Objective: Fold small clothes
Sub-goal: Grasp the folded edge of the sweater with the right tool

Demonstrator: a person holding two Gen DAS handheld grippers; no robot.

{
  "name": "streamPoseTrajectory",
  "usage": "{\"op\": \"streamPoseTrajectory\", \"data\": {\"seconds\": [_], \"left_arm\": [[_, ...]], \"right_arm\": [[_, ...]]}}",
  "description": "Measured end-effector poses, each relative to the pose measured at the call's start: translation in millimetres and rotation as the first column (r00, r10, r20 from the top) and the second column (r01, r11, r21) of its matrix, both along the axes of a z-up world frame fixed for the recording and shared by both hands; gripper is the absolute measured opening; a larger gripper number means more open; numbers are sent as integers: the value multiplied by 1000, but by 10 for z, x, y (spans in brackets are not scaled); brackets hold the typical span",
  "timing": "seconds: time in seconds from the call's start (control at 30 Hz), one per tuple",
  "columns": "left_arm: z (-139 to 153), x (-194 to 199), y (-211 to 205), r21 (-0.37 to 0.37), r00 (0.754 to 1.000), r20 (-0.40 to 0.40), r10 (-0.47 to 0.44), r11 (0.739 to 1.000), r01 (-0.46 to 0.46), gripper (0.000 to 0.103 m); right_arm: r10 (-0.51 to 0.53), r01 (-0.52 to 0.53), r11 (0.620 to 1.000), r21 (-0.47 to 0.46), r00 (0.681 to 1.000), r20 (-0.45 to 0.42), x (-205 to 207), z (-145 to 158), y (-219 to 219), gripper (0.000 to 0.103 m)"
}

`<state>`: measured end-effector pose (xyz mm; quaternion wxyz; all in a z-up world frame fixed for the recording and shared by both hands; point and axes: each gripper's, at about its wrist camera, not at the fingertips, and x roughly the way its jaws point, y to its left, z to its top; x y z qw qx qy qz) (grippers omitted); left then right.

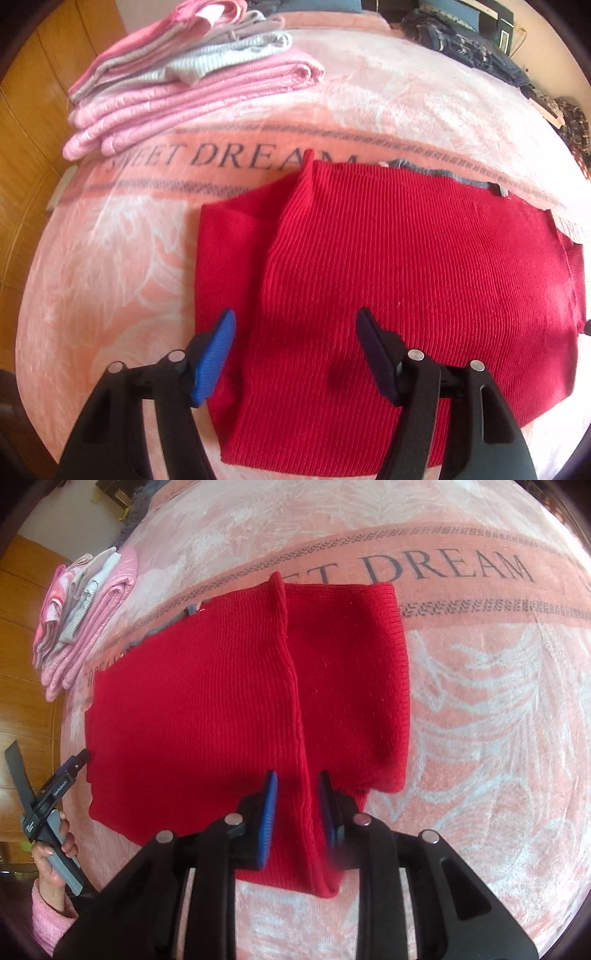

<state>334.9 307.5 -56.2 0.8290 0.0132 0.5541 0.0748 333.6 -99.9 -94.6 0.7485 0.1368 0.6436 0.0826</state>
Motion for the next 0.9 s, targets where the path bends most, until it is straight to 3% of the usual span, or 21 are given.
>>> {"op": "streamPoseTrajectory", "data": {"seconds": [0.23, 0.3, 0.33, 0.5, 0.6, 0.83, 0.9], "left_arm": [[-204, 104, 175, -67, 998, -34, 45, 997, -48, 70], [-269, 123, 195, -74, 997, -52, 52, 996, -56, 70], [-293, 129, 197, -70, 997, -57, 50, 996, -54, 70], [-349, 150, 227, -85, 995, -78, 55, 994, -62, 75], [-373, 155, 275, -105, 994, -88, 65, 992, -74, 78], [-369, 143, 254, -85, 995, -78, 58, 994, -64, 80], [-349, 152, 265, -97, 995, -82, 65, 993, -73, 79]], "right_arm": [[-28, 31, 996, 81, 999, -33, 240, -186, 11, 23], [-3, 5, 999, 44, 999, -39, 253, -199, 108, 7], [-2, 3, 1000, 25, 999, -38, 253, -194, 133, 5], [-36, 34, 998, -62, 999, -19, 232, -139, 77, 4], [-53, 51, 997, -61, 997, -48, 201, -272, 34, 4], [-35, 33, 995, -90, 999, -20, 206, -283, 117, 4], [-48, 46, 997, -60, 999, -20, 180, -232, 96, 12]]}}
